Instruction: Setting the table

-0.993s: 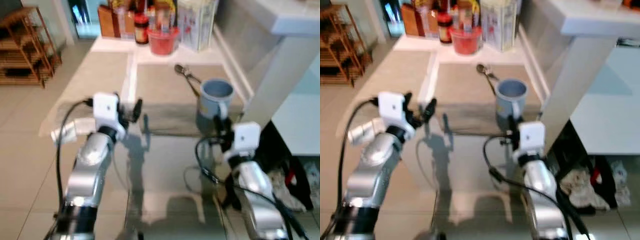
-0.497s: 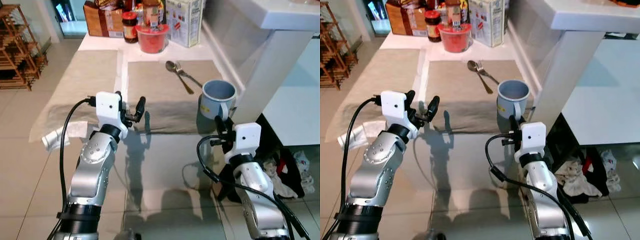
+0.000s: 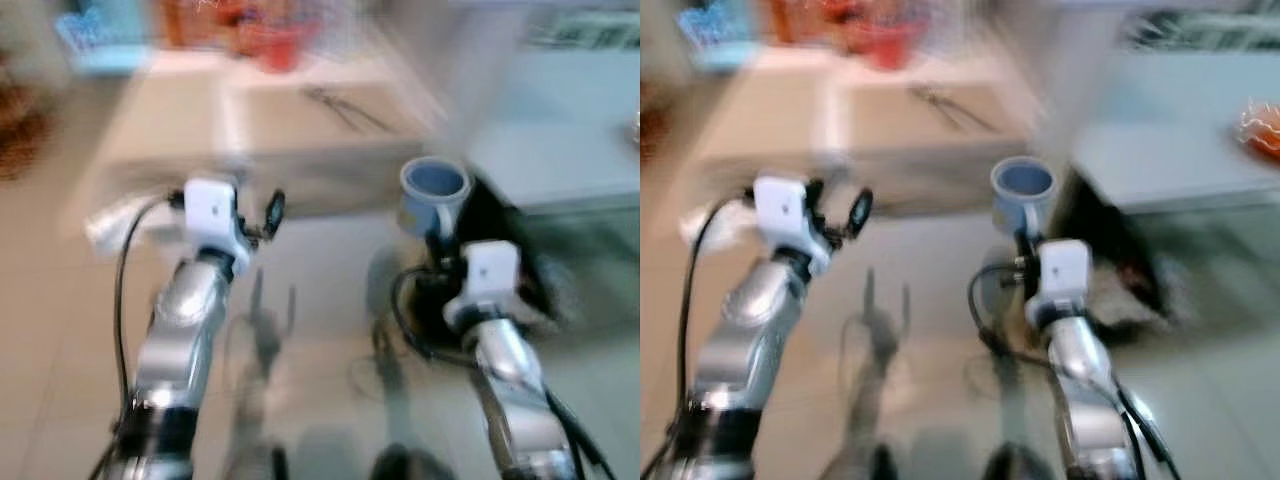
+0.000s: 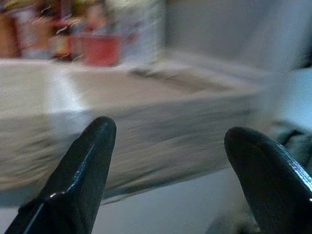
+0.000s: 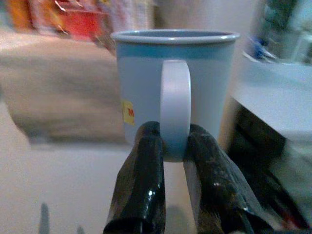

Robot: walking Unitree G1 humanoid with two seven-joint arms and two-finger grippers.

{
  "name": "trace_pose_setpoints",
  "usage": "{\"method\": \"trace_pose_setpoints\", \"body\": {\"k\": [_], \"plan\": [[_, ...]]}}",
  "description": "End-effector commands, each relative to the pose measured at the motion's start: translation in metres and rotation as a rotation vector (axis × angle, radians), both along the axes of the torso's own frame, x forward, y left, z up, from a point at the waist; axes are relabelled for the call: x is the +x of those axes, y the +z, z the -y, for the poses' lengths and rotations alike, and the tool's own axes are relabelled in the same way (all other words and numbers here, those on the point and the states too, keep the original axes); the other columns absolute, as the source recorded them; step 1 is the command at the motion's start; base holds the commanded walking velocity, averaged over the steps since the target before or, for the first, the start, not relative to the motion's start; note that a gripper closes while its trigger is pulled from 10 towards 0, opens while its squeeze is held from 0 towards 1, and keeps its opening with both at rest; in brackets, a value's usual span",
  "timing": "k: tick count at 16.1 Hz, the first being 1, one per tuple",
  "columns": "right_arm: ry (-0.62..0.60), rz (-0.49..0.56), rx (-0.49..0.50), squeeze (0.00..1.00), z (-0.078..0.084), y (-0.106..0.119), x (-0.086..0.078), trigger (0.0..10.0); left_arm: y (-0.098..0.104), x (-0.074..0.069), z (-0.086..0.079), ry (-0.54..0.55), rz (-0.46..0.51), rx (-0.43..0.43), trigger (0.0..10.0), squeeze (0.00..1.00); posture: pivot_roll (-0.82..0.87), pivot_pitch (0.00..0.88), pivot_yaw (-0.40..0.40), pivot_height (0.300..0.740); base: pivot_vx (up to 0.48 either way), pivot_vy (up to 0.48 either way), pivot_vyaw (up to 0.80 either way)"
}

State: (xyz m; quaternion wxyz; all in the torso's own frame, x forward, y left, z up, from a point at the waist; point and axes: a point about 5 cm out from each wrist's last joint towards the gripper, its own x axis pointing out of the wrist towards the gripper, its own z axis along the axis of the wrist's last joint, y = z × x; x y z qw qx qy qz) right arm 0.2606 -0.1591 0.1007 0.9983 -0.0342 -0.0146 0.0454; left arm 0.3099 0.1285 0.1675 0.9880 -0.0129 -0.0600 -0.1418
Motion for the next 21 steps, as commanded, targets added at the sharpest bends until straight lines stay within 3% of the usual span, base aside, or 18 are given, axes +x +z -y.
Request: {"method": "trace_pose_setpoints", "body": {"k": [1,10,19,21], "plan": [[0.021,0.047,0.002,0.0,-0.005,0.012,0.007,0.0,0.0,-0.001,-0.001,-0.002,0.008,0.018,10.0,0.0,0.0,0.037,0.001,0.74,0.0,0.0,0.0],[0.018,0.038,-0.027,0.0,-0.005,0.011,0.007,0.0,-0.003,0.003,0.004,-0.009,-0.01,0.018,10.0,0.0,-0.01,0.038,0.009,0.74,0.137,-0.43,0.0],[0.014,0.038,-0.05,0.0,-0.005,0.01,0.008,0.0,-0.006,0.005,0.009,0.0,-0.023,0.024,10.0,0.0,-0.02,0.027,0.017,0.74,0.296,-0.373,0.8],[-0.005,0.043,-0.03,0.0,-0.001,0.01,0.007,0.0,-0.005,0.006,0.012,-0.02,-0.017,0.027,10.0,0.0,-0.03,0.02,0.024,0.74,0.322,-0.352,0.0]]}}
